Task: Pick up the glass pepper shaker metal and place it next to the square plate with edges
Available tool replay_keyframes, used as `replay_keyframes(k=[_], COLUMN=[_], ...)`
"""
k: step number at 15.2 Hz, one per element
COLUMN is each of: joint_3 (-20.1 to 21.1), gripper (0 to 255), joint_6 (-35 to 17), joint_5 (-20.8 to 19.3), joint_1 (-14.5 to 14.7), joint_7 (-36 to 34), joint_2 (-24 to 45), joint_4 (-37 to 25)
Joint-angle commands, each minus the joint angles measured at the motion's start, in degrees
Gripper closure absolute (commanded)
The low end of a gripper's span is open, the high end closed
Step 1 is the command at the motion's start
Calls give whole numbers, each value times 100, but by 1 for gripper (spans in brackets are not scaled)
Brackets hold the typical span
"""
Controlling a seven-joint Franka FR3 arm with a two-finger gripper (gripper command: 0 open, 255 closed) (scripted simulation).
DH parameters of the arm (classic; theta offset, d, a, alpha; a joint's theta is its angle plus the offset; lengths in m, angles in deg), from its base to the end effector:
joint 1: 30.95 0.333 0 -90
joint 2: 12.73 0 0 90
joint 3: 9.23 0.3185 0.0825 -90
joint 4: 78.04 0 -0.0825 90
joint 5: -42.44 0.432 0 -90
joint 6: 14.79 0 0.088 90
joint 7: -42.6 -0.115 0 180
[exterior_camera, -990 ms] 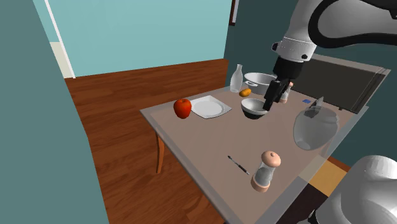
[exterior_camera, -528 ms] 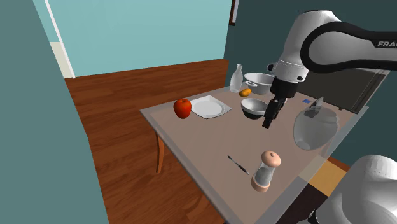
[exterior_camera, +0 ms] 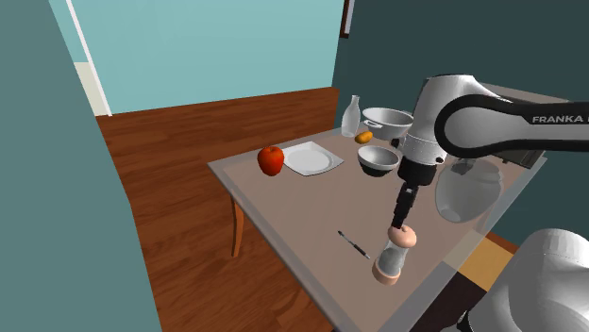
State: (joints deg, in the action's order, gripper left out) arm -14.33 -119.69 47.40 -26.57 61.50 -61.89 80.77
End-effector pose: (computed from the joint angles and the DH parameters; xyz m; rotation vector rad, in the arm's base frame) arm 0.3259 0.0081 0.4142 -2.9396 -0.4820 0.0916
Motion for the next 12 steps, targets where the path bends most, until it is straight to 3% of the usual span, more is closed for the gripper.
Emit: replay_keyframes(k=[1, 7, 12], joint_3=[-15, 15, 15], gripper=[0, 0, 0], joint_6=[-194, -675, -675], joint_5=[14, 65, 65], joint_1=[14, 52, 52], joint_7=[50, 60, 60], joint_2=[10, 101, 101], joint_4=[208, 595, 595])
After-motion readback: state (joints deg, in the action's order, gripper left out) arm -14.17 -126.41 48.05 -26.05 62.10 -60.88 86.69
